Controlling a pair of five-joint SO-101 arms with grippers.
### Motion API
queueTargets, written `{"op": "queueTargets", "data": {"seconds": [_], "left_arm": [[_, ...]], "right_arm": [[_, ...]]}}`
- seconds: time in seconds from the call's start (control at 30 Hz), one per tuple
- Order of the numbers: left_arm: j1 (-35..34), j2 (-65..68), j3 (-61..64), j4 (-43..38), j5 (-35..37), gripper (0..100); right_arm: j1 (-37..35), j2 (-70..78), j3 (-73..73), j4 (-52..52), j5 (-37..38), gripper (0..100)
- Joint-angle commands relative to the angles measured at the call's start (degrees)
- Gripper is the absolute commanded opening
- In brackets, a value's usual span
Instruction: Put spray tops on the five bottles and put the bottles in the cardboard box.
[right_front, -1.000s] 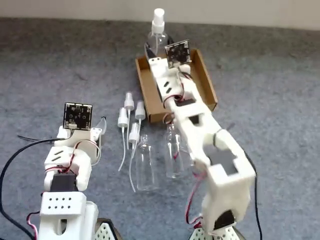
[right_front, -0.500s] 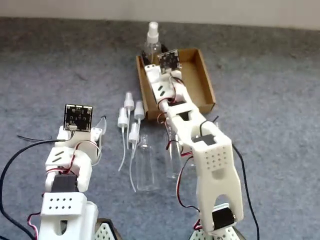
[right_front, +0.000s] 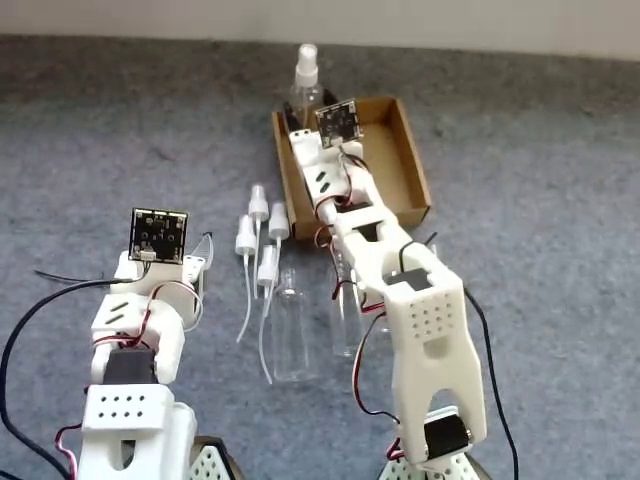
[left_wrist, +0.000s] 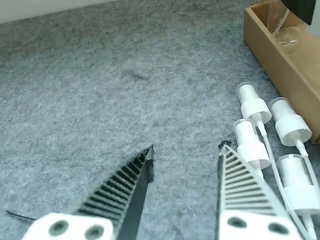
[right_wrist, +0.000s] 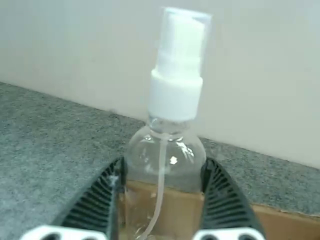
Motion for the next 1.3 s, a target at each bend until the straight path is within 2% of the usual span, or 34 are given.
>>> {"op": "queueTargets", "data": {"seconds": [0.0, 0.7, 0.83, 1.1, 1.27], "left_arm": [[1.2, -0.6, -0.2, -1.2, -0.5, 19], [1.2, -0.6, -0.2, -1.1, -0.5, 19], [1.2, -0.6, -0.2, -1.1, -0.5, 19], [1.2, -0.6, -0.2, -1.1, -0.5, 19], [1.2, -0.6, -0.2, -1.1, -0.5, 19]], "right_arm": [[-0.3, -1.9, -1.1, -0.9, -0.4, 10.0], [-0.4, -2.0, -1.2, -0.8, -0.3, 10.3], [-0.4, -2.1, -1.5, 4.3, -0.4, 10.3], [-0.4, -2.1, -1.5, 4.8, -0.4, 10.4], [-0.7, -2.1, -1.3, 5.1, -0.4, 19.1]]}}
